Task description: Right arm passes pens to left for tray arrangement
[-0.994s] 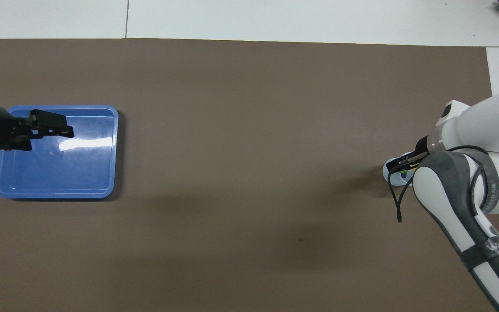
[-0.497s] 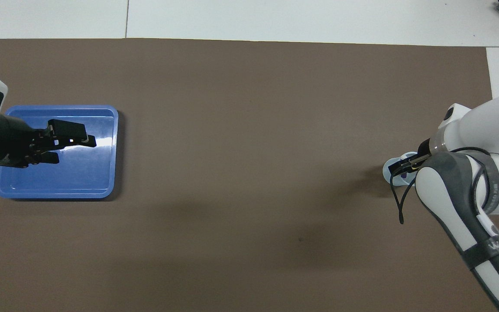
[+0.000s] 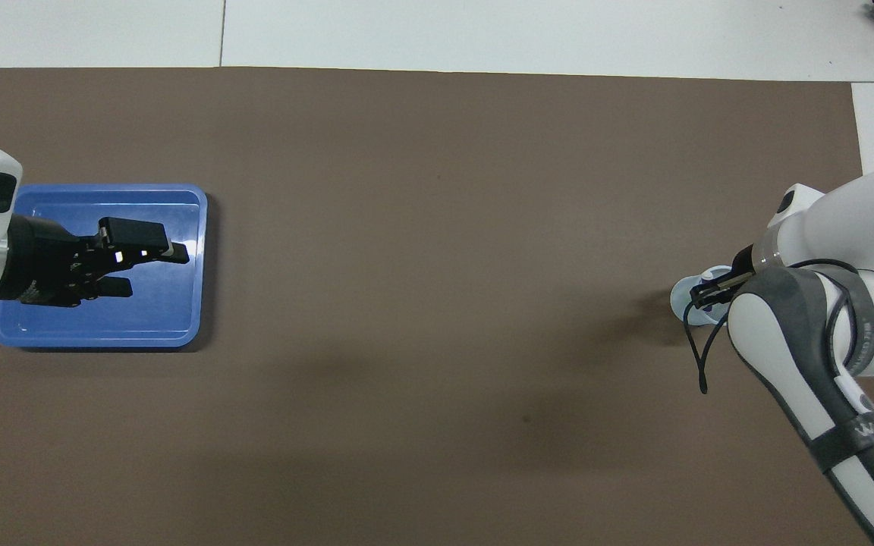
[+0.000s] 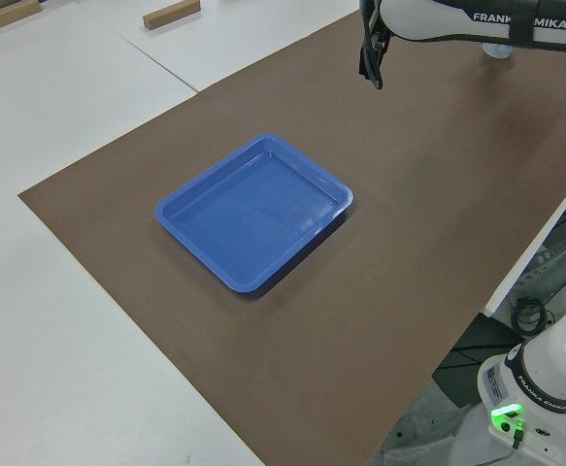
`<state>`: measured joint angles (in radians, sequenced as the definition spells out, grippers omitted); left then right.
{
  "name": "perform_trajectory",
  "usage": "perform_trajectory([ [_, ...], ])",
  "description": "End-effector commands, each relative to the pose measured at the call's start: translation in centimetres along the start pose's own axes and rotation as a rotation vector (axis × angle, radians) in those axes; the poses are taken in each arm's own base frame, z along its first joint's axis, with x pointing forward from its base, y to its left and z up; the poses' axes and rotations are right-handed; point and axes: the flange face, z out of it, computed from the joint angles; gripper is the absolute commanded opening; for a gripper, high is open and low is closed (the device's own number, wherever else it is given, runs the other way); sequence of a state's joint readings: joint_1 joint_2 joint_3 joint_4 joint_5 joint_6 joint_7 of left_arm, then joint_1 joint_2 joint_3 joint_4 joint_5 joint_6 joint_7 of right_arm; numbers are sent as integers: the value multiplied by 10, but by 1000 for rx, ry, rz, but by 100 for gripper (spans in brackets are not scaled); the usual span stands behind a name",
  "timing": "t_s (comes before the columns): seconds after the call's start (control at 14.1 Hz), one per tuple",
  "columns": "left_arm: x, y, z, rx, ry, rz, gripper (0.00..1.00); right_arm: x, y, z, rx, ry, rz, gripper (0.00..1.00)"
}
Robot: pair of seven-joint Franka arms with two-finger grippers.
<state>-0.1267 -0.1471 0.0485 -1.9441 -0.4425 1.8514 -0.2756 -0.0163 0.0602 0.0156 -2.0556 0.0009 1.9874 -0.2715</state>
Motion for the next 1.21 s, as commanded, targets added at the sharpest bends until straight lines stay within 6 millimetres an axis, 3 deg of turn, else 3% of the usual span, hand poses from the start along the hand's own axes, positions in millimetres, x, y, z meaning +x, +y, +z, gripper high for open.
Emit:
perform_trajectory([
  [0.0,-9,4,4,-47,23,-54,100,-10,2,-1,20,8,24,35],
  [0.35,-13,12,18,-91,20,-83,100,-10,4,-1,17,14,15,12],
  [0.64,-14,11,40,-110,35,-104,100,-9,6,-4,17,11,15,7],
  [0.92,-13,10,44,-151,18,-136,100,-2,8,-30,-3,16,-36,5],
  [1.14,-13,7,48,-169,5,-160,100,2,-1,-69,-2,7,-53,5],
])
